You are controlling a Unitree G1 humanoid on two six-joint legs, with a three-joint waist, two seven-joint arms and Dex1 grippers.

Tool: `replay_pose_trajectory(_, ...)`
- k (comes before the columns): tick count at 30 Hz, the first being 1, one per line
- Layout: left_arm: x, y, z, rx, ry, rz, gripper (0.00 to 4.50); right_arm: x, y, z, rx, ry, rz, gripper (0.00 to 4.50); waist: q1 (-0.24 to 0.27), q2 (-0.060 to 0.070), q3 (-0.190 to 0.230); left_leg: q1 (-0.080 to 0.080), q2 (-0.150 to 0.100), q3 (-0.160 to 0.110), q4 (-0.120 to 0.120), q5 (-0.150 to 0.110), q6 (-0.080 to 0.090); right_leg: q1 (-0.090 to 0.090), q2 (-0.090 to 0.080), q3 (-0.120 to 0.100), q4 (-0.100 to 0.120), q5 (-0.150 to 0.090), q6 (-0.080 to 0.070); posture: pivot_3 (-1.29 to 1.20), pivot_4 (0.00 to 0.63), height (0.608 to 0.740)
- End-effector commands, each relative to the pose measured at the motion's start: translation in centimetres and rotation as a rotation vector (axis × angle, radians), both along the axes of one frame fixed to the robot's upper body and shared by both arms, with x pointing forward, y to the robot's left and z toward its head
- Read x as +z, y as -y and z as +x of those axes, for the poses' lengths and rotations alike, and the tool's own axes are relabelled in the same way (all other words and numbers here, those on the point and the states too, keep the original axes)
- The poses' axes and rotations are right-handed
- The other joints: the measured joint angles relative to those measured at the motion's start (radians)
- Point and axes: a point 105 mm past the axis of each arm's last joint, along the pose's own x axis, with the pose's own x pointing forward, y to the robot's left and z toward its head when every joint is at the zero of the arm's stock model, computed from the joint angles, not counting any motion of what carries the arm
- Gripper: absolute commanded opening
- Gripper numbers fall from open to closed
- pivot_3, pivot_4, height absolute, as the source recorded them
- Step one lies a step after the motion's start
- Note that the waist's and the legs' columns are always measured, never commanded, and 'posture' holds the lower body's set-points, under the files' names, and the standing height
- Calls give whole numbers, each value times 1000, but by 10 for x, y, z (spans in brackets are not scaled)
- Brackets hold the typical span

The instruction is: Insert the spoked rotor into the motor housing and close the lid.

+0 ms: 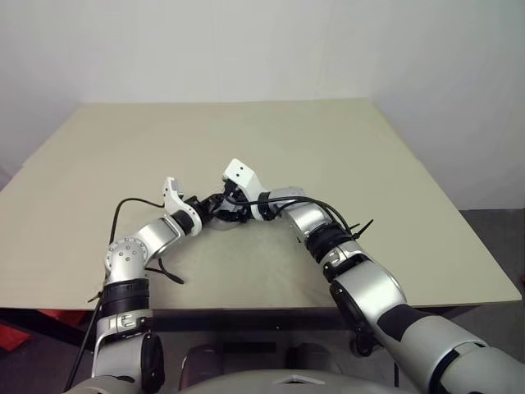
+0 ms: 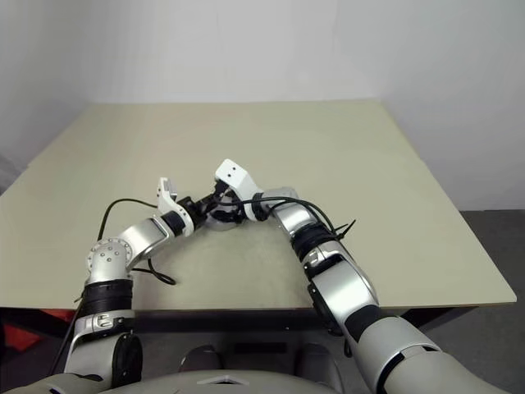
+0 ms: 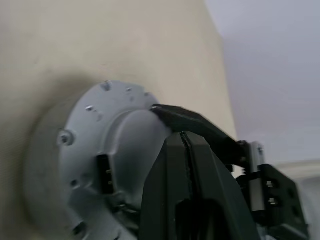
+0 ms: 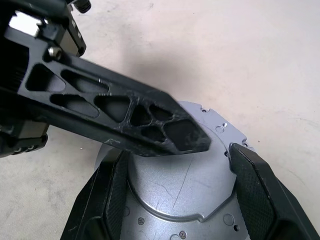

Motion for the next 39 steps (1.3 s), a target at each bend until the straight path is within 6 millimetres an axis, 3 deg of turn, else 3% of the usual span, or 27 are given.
replay_pose_trajectory(1, 4, -8, 2, 29, 5, 7, 25, -43, 30, -2, -94, -93, -148, 3062, 0, 0, 0, 0, 0, 0, 0, 0, 0, 0, 0, 0, 0, 0, 0, 0, 0, 740)
replay_pose_trajectory(10, -11, -17, -5, 95, -84, 22, 25, -38, 30, 0, -107, -89, -128, 3062, -1, 1, 0, 0, 0, 0, -2, 0, 0, 0, 0, -1, -5, 0, 1, 0, 0, 740)
replay_pose_trajectory(14, -9, -16, -5, 86, -86, 21, 25, -36, 30, 1, -109, -86, -121, 3062, -2, 1, 0, 0, -1, 0, -8, 0, 0, 2, 0, -1, -15, 0, 1, 0, 0, 740)
replay_pose_trajectory(25, -6, -11, -5, 51, -86, 15, 25, -19, 29, 6, -96, -89, -65, 3062, 0, 2, 0, -1, -1, 0, -9, 0, 0, 2, 0, -1, -15, 0, 1, 0, 0, 740)
replay_pose_trajectory(29, -5, -11, -4, 48, -84, 15, 0, -10, 29, 8, -73, -51, -58, 4392, 6, 1, 0, -2, -1, 0, -9, 0, 0, 0, 0, -1, -15, 0, 1, 0, 0, 740)
replay_pose_trajectory(39, -5, -12, -3, 49, -84, 17, 0, 17, 31, 9, -3, 43, -36, 4450, 20, 2, 1, -10, 0, 0, -9, 1, -1, -2, 1, -1, -13, 0, 0, 0, 0, 740)
